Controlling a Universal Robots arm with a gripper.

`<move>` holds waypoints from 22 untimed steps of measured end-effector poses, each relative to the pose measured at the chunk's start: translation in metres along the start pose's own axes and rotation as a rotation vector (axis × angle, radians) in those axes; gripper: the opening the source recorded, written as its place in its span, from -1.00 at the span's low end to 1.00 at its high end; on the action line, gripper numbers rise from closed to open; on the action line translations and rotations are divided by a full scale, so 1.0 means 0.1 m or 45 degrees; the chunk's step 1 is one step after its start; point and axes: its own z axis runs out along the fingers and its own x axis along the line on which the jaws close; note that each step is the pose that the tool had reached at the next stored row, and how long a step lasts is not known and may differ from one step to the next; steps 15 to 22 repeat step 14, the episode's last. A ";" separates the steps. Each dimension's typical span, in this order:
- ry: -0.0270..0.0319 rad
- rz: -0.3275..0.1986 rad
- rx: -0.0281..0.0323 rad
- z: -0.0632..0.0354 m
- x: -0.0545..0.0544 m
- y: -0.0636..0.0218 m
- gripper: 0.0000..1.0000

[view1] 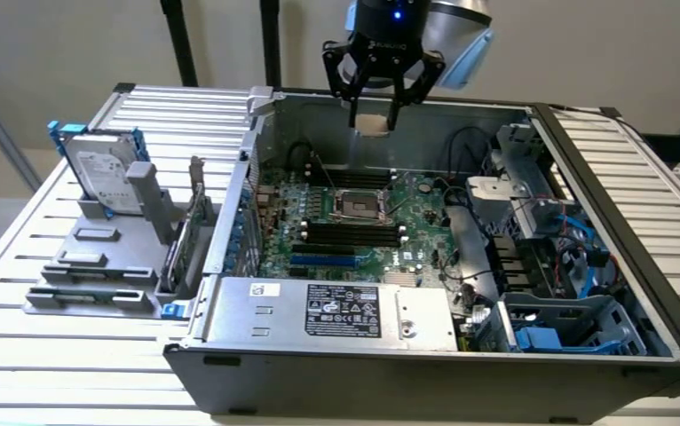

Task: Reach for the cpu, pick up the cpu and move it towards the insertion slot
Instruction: 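Pick up the cpu and move it towards the insertion slot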

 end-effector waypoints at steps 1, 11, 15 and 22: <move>0.0002 -0.007 0.0003 0.004 0.00 0.010 0.09; 0.0011 -0.028 0.0009 0.010 0.00 0.048 0.09; 0.0011 -0.028 0.0009 0.010 0.00 0.048 0.09; 0.0011 -0.028 0.0009 0.010 0.00 0.048 0.09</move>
